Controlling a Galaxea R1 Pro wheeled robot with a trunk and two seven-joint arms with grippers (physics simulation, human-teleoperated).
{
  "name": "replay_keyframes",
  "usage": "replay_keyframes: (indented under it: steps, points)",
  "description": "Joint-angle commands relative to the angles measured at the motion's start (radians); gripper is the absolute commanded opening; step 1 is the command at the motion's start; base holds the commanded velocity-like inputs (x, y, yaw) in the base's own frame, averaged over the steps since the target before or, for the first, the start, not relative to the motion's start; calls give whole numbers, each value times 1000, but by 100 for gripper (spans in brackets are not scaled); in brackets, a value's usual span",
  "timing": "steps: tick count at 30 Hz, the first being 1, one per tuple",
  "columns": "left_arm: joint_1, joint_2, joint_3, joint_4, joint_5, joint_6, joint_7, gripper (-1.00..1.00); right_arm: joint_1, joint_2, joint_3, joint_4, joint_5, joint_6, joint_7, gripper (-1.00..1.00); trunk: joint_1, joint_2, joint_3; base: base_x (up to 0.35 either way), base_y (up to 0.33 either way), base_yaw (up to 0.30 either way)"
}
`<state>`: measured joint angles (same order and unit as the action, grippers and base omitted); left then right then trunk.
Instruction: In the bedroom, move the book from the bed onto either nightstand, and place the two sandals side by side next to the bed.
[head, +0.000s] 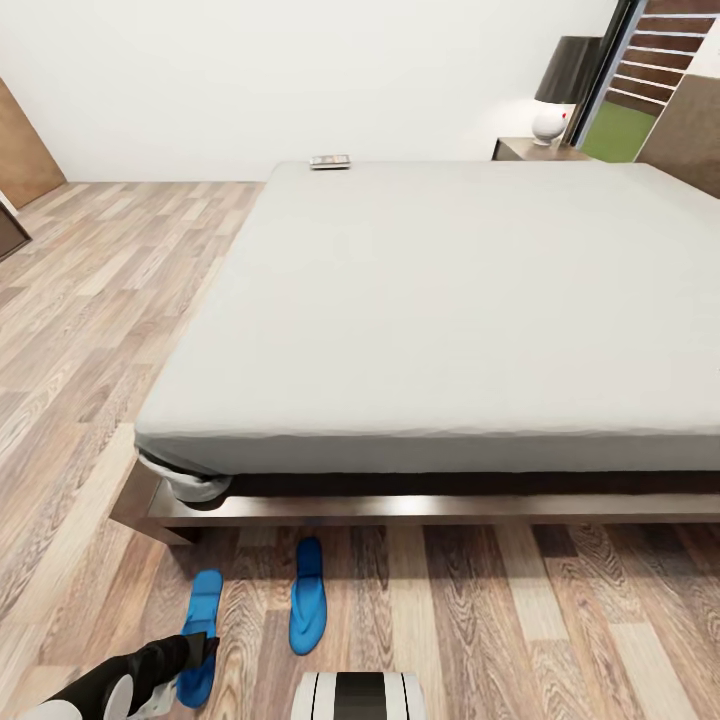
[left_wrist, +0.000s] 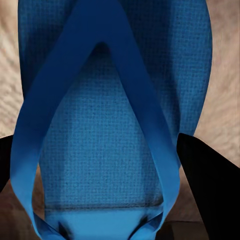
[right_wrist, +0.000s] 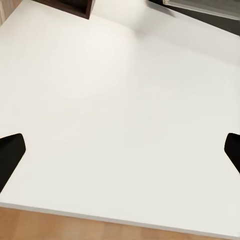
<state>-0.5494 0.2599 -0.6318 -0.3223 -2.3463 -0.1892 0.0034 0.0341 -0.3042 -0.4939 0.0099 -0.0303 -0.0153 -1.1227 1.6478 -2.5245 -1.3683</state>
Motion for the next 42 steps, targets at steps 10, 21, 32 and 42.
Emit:
replay_keyframes:
  steps: [10, 21, 32, 42]
  points:
    - [-22, -24, -1, -13, -10, -7, 2, -100, 0, 0, 3, 1, -3, -2, -2, 100, 0, 0, 0, 0, 0, 0]
    - [-49, -57, -2, -11, -10, -11, 1, -100, -1, 1, 3, 0, -2, -2, -5, 100, 0, 0, 0, 0, 0, 0]
    - [-68, -74, -5, -13, -10, -42, -1, -100, -2, 1, 3, 0, -2, -2, -6, 100, 0, 0, 0, 0, 0, 0]
    - [-84, -87, -9, -14, -10, -46, 0, -100, -2, 2, 3, -1, -2, -2, -6, 100, 0, 0, 0, 0, 0, 0]
